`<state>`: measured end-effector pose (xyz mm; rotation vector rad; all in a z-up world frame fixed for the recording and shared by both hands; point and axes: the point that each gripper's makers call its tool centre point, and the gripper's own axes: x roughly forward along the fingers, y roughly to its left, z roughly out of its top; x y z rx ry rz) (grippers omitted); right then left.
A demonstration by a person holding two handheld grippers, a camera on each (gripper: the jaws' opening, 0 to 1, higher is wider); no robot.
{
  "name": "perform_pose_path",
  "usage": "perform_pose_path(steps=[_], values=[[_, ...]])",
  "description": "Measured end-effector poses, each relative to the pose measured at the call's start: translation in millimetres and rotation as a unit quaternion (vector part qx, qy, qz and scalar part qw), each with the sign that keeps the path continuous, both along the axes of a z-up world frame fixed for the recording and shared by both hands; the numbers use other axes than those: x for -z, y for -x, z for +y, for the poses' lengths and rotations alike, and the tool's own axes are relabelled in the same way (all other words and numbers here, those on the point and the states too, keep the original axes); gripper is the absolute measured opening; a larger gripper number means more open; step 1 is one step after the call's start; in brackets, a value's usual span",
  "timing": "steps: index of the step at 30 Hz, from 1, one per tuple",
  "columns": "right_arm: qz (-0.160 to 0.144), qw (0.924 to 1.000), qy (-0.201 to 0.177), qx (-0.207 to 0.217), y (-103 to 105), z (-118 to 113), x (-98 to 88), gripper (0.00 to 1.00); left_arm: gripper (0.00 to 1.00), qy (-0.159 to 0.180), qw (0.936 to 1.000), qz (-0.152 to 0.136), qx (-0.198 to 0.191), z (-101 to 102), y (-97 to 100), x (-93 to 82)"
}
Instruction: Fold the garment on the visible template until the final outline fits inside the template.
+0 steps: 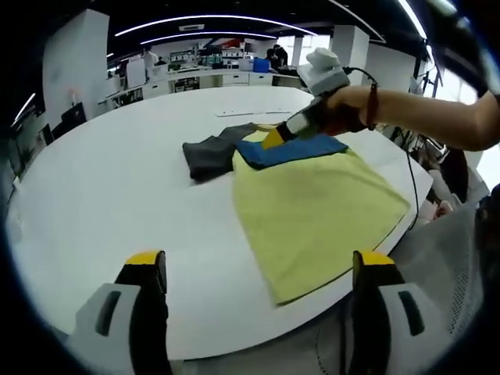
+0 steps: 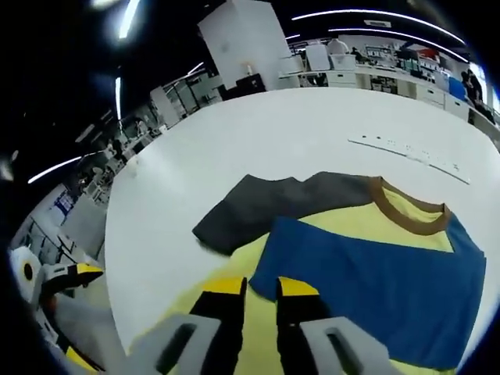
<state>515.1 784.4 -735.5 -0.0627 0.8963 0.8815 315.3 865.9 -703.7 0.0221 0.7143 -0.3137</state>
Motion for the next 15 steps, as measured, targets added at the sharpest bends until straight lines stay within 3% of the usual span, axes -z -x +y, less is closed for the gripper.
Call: perform_pose_path(steps=[8,15], values=[[-0.028,0.9987,0.034,0.024,-16,-28,-0.2,0.53,0.98,-0.003,1.0,0.0,0.0,1,-4.0,-0.5],[-0.042,0.997,0.05,0.042,-25,-54,-1.1,0.69,0.99,-0.008,1.0,0.0,-0.003,4,-6.3,-2.3]])
